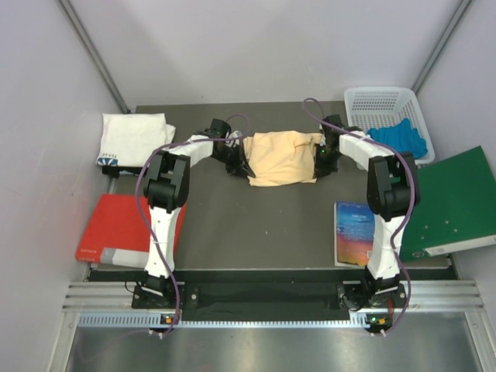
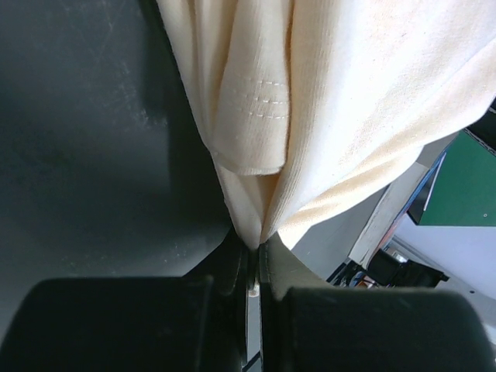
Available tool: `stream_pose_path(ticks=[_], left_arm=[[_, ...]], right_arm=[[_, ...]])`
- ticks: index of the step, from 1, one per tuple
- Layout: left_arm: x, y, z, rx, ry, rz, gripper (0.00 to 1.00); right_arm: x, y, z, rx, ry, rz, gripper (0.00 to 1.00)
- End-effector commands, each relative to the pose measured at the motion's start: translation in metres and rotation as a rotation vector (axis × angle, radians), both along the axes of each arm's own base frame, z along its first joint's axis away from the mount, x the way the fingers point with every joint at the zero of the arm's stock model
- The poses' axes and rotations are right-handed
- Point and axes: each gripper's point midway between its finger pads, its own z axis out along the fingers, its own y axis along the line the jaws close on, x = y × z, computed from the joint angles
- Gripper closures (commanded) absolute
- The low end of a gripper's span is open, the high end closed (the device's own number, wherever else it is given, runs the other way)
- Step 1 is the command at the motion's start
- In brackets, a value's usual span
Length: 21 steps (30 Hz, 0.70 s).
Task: Fold and stack the t-shirts
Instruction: Smooth out wrinkles on the folded tshirt
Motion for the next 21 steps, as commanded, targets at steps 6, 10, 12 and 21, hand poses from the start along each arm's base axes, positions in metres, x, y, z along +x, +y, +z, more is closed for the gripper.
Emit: stream_pose_path(ticks=[6,10,12,21], left_arm=[[0.006,0.034,0.003,0.103,-0.013,0.038,0.92],[0.004,0.034,0.024,0.091,-0.059,0.022,0.47],[0.006,0.036,0.033,0.097,-0.088,0.020,0.33],[0.052,0.030,0.089,0.075,-0.302,0.031,0.01]], right_arm=[[-0.011,-0.042,0.003,-0.188,0.024,0.046,0.46],[-0.010,-0.039,0.034,-0.159,-0.075,0.050,0.18],[-0.005,-0.041,0.056,-0.162,-0.142,0.044,0.11],[0.059,-0.023,0.086,-0.111,-0.297,0.040,0.21]])
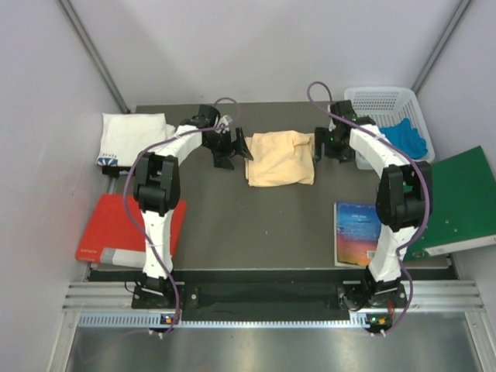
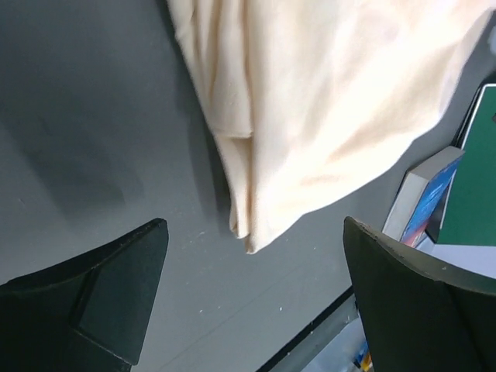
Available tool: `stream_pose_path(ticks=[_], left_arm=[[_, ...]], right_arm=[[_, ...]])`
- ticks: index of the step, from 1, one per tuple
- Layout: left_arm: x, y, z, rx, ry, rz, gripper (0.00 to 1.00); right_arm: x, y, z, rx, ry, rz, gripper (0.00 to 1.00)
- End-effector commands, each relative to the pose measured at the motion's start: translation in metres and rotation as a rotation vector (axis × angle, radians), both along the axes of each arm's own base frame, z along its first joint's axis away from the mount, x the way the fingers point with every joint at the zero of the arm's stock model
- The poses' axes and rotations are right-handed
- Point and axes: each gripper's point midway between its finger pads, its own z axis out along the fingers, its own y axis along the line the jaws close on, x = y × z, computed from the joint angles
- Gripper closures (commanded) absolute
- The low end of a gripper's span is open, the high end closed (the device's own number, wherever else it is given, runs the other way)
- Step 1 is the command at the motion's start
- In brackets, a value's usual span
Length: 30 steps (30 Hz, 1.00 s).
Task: Fold and stack the t-shirts
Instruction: Smooth out wrinkles on the folded tshirt
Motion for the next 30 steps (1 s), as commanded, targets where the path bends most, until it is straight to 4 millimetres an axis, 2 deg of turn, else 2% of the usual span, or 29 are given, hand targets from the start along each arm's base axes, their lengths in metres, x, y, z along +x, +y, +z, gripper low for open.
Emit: stream_pose_path(ticks=[1,2,3,4,5,6,8,13,14,15,20,24,28,29,30], left_arm=[[0.037,-0.005,0.046,-0.010,-0.168,0.002,0.01],[0.048,-0.008,0.059,-0.024,-0.198,0.006,0.01],[0.053,-0.010,0.050,-0.027,-0.181,0.009,0.01],[0.058,-0.013,0.051,-0.042,-0.177,0.020,0.01],[0.067,-0.016,0.061,-0.057,-0.204,0.024,0.01],[0.072,-0.018,0.054,-0.065,-0.196,0.031,0.01],[0.081,-0.023,0.059,-0.098,-0.205,0.050,0.01],[0.100,-0.036,0.054,-0.183,-0.216,0.089,0.01],[0.102,-0.039,0.048,-0.200,-0.205,0.094,0.01],[0.108,-0.042,0.051,-0.234,-0.210,0.111,0.01],[0.118,-0.051,0.045,-0.299,-0.203,0.127,0.01],[0.122,-0.052,0.036,-0.311,-0.193,0.139,0.01],[0.124,-0.054,0.024,-0.318,-0.175,0.140,0.01],[0.124,-0.054,0.020,-0.317,-0.171,0.140,0.01],[0.124,-0.055,0.019,-0.319,-0.171,0.137,0.01]], right_arm=[[0.057,0.013,0.031,0.051,-0.151,0.018,0.24],[0.064,0.014,0.029,0.048,-0.153,0.023,0.29],[0.068,0.022,0.015,0.082,-0.122,0.044,0.33],[0.079,0.027,0.024,0.097,-0.150,0.053,0.33],[0.083,0.029,0.022,0.102,-0.145,0.065,0.34],[0.086,0.034,0.012,0.114,-0.128,0.077,0.34],[0.096,0.037,0.010,0.123,-0.147,0.081,0.35],[0.109,0.048,0.003,0.170,-0.153,0.099,0.48],[0.113,0.050,0.004,0.188,-0.166,0.096,0.51],[0.114,0.054,0.004,0.209,-0.169,0.099,0.52],[0.119,0.063,0.019,0.270,-0.201,0.093,0.57],[0.122,0.066,0.032,0.297,-0.240,0.090,0.55],[0.130,0.072,0.023,0.327,-0.247,0.087,0.55],[0.132,0.075,0.012,0.336,-0.229,0.074,0.57],[0.134,0.076,0.010,0.352,-0.228,0.068,0.58]])
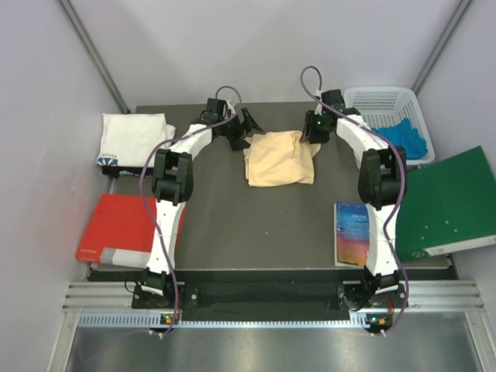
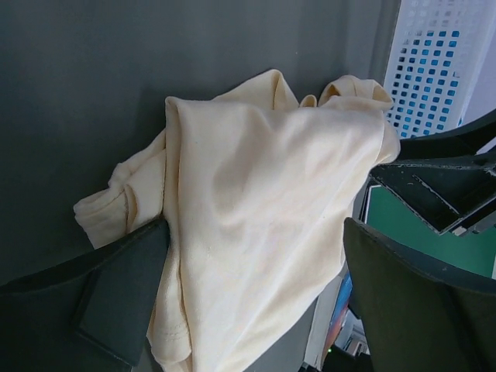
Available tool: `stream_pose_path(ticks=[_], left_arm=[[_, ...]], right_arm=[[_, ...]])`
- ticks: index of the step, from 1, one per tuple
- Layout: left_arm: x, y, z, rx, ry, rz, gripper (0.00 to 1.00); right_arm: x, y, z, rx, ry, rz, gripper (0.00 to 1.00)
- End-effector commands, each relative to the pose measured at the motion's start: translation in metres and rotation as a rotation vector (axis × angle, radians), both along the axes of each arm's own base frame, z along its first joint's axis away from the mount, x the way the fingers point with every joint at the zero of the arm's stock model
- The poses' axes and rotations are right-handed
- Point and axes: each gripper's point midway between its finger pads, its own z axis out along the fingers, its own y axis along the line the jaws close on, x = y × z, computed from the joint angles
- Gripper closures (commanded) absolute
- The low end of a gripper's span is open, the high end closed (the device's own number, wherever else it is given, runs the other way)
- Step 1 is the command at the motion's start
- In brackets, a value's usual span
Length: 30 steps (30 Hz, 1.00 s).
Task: Fold and stack the t-shirts
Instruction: Smooth out wrinkles on the folded tshirt
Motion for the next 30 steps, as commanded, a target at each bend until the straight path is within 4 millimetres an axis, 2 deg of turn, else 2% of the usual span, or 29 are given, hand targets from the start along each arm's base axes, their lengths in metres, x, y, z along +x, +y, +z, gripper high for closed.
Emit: stream_pose_path(ticks=[1,2,4,6,7,8,9,11,12,14,15,18,21,22,25,26,27,28,29,30], left_arm=[[0.012,-0.006,0.011,-0.046,-0.060,-0.011,0.01],[0.012,-0.006,0.012,-0.052,-0.066,-0.012,0.01],[0.012,-0.007,0.014,-0.061,-0.071,-0.022,0.06],[0.014,-0.008,0.016,-0.089,-0.089,-0.029,0.37],[0.013,-0.010,0.017,-0.112,-0.090,-0.041,0.62],[0.013,-0.011,0.019,-0.133,-0.073,-0.033,1.00],[0.016,-0.009,0.020,-0.143,-0.084,-0.030,1.00],[0.015,-0.007,0.024,-0.144,-0.092,-0.034,1.00],[0.015,-0.004,0.029,-0.144,-0.099,-0.030,1.00],[0.016,0.002,0.032,-0.148,-0.102,-0.020,1.00],[0.015,0.004,0.035,-0.149,-0.105,-0.017,1.00],[0.014,0.015,0.033,-0.135,-0.096,0.003,1.00],[0.011,0.027,0.026,-0.115,-0.076,0.014,1.00],[0.007,0.029,0.017,-0.107,-0.054,0.014,1.00],[0.001,0.033,0.008,-0.090,-0.041,0.012,1.00],[0.001,0.035,0.006,-0.084,-0.039,0.017,1.00],[0.000,0.035,0.003,-0.081,-0.033,0.018,1.00],[-0.001,0.036,0.000,-0.077,-0.029,0.019,1.00],[-0.001,0.036,-0.002,-0.074,-0.022,0.022,1.00],[-0.001,0.036,-0.005,-0.075,-0.015,0.023,1.00]], right_arm=[[0.032,0.013,0.020,0.102,-0.099,-0.034,0.61],[0.035,0.015,0.023,0.119,-0.111,-0.037,0.67],[0.039,0.017,0.026,0.145,-0.123,-0.063,0.71],[0.046,0.020,0.032,0.163,-0.152,-0.070,0.78],[0.048,0.021,0.033,0.168,-0.154,-0.073,0.81],[0.048,0.021,0.035,0.172,-0.151,-0.071,0.93],[0.049,0.020,0.041,0.173,-0.162,-0.073,1.00],[0.048,0.019,0.053,0.169,-0.185,-0.073,1.00],[0.047,0.016,0.066,0.172,-0.205,-0.075,1.00],[0.043,0.011,0.073,0.173,-0.211,-0.077,1.00],[0.041,0.006,0.085,0.173,-0.231,-0.082,1.00],[0.038,-0.009,0.086,0.159,-0.232,-0.119,1.00],[0.039,-0.023,0.075,0.139,-0.208,-0.154,1.00],[0.040,-0.028,0.072,0.138,-0.203,-0.166,1.00],[0.045,-0.033,0.057,0.134,-0.175,-0.187,1.00],[0.050,-0.032,0.057,0.136,-0.177,-0.190,1.00],[0.052,-0.032,0.039,0.130,-0.144,-0.191,1.00],[0.051,-0.032,0.030,0.125,-0.113,-0.195,1.00],[0.056,-0.030,0.029,0.136,-0.109,-0.201,0.99],[0.055,-0.030,0.011,0.129,-0.071,-0.209,0.97]])
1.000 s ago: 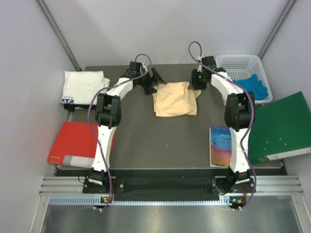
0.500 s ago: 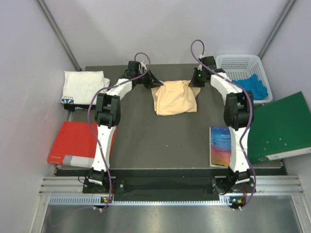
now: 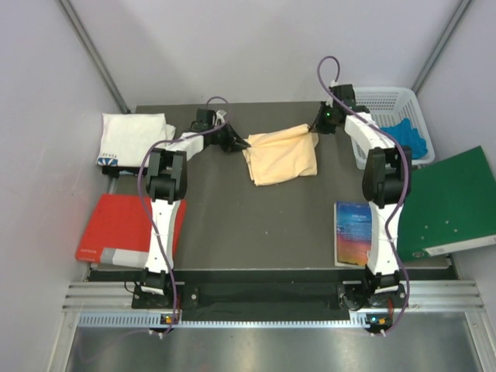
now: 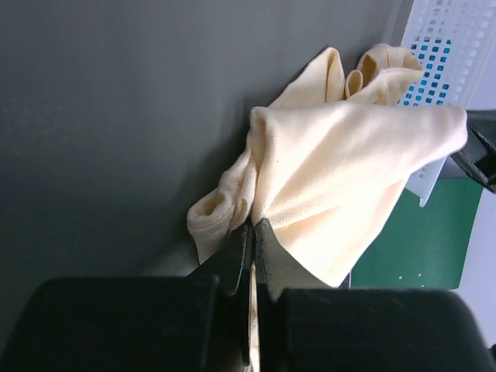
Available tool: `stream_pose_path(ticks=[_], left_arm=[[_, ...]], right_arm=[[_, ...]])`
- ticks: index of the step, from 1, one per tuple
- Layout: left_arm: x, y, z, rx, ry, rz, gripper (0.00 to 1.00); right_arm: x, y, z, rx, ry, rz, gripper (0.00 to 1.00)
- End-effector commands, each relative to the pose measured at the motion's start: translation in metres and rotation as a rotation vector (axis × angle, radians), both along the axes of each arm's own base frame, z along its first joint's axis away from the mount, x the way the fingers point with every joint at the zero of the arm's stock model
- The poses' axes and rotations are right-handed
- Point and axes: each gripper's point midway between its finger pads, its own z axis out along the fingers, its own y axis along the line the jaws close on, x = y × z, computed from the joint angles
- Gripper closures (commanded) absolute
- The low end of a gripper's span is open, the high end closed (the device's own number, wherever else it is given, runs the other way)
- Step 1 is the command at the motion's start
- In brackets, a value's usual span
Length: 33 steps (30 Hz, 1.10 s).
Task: Fold and stack the t-shirts
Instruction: Smooth out wrinkles on the folded tshirt
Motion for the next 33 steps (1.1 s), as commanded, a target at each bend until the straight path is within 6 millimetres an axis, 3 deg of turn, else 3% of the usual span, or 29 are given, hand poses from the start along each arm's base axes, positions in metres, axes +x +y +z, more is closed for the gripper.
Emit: stream_pose_path(ticks=[1,2,3,4,5,6,7,8,9,12,14,15,16,18,22,29,33], left_arm=[[0.005,0.004,0.033,0.011,-0.091,0.000,1.00],[0.006,0.003,0.036,0.007,-0.095,-0.001,0.99],[0.006,0.003,0.037,0.002,-0.094,-0.003,0.88],[0.006,0.002,0.041,-0.001,-0.105,-0.008,0.74],[0.006,0.001,0.045,-0.003,-0.114,-0.011,0.50],[0.007,0.001,0.057,-0.009,-0.144,-0.016,0.02],[0.006,0.000,0.066,-0.016,-0.168,-0.026,0.01],[0.005,-0.001,0.074,-0.020,-0.189,-0.034,0.01],[0.005,-0.002,0.092,-0.033,-0.237,-0.042,0.01],[-0.002,-0.008,0.128,-0.069,-0.307,-0.070,0.01],[-0.007,-0.012,0.138,-0.071,-0.325,-0.084,0.01],[-0.009,-0.015,0.145,-0.071,-0.337,-0.088,0.01],[-0.012,-0.017,0.144,-0.065,-0.331,-0.095,0.01],[-0.015,-0.020,0.143,-0.063,-0.321,-0.102,0.01],[-0.022,-0.027,0.130,-0.055,-0.277,-0.114,0.01],[-0.031,-0.064,0.113,-0.111,-0.213,-0.163,0.01],[-0.038,-0.095,0.112,-0.213,-0.181,-0.200,0.01]], right_arm=[[0.022,-0.011,-0.018,-0.005,0.016,-0.058,0.85],[0.021,-0.011,-0.022,-0.003,0.027,-0.067,0.77],[0.021,-0.012,-0.023,-0.007,0.028,-0.069,0.70],[0.017,-0.013,-0.024,-0.016,0.032,-0.072,0.56],[0.019,-0.012,-0.019,-0.018,0.007,-0.067,0.49],[0.018,-0.012,0.001,-0.019,-0.034,-0.063,0.41],[0.013,-0.014,0.004,-0.032,-0.040,-0.062,0.32],[0.013,-0.016,0.012,-0.043,-0.064,-0.058,0.30],[0.011,-0.017,0.033,-0.044,-0.103,-0.055,0.29],[0.004,-0.016,0.057,-0.050,-0.148,-0.024,0.31],[0.000,-0.010,0.069,-0.032,-0.170,0.022,0.48],[-0.002,-0.004,0.077,-0.024,-0.186,0.043,0.63],[-0.005,0.001,0.082,-0.007,-0.196,0.069,0.96],[-0.011,0.014,0.091,0.011,-0.215,0.118,1.00],[-0.024,0.039,0.084,0.111,-0.181,0.221,1.00],[-0.028,0.068,0.038,0.282,-0.033,0.307,1.00],[-0.022,0.083,0.045,0.355,-0.052,0.361,1.00]])
